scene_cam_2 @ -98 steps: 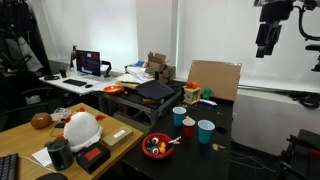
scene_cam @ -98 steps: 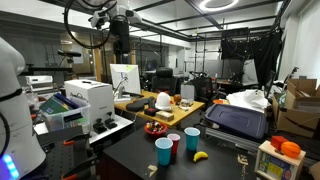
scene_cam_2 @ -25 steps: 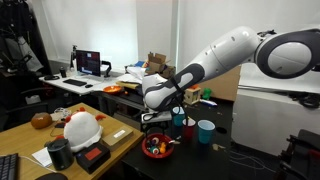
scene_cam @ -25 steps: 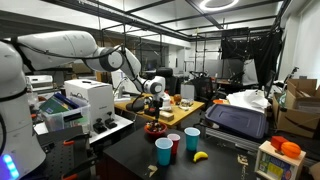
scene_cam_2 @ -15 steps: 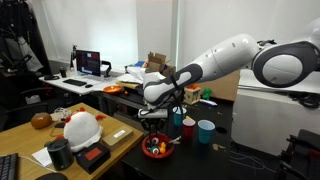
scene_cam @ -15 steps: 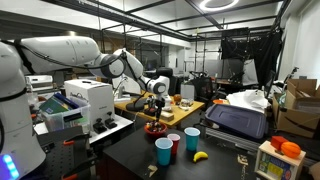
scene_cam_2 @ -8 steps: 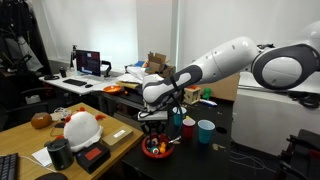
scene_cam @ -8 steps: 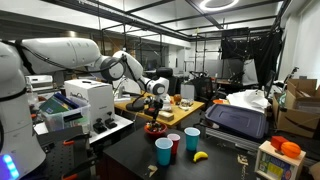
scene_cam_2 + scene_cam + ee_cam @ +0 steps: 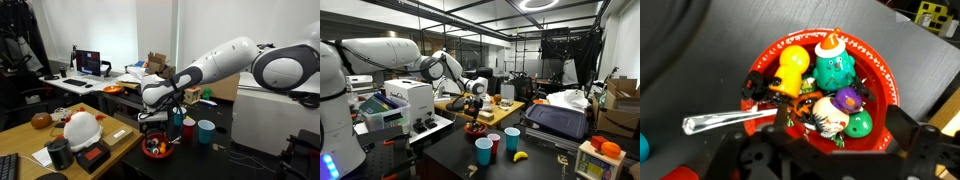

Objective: Put some of the things in the bowl into the blue cup at the back of the line of cups

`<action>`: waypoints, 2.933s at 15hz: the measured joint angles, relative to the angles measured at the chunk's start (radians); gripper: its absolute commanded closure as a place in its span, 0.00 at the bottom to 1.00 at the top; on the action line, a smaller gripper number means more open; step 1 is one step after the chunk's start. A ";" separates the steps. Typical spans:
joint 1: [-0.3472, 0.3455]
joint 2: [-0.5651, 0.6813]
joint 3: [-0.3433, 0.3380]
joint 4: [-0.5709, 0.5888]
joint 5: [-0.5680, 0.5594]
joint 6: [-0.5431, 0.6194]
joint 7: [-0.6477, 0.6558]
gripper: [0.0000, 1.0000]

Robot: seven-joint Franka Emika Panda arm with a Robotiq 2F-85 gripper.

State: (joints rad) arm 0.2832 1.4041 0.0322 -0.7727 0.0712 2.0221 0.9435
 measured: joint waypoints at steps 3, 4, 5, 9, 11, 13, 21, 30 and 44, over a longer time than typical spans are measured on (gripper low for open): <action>-0.003 0.000 -0.005 0.000 -0.010 0.000 0.000 0.00; -0.005 0.000 -0.005 0.000 -0.010 0.000 0.000 0.00; -0.006 0.000 -0.006 0.000 -0.010 0.001 0.000 0.00; -0.009 0.000 -0.006 0.000 -0.010 0.002 0.000 0.00; -0.011 0.002 -0.006 0.001 -0.010 0.004 0.000 0.00; -0.014 0.007 -0.006 0.001 -0.010 0.009 0.000 0.00; -0.025 0.039 -0.016 0.043 -0.012 0.060 0.000 0.00; -0.030 0.062 -0.015 0.070 0.002 0.062 0.001 0.00; -0.053 0.067 0.033 0.065 0.077 0.062 0.001 0.00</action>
State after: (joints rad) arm 0.2305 1.4710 0.0650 -0.7076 0.1478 2.0838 0.9448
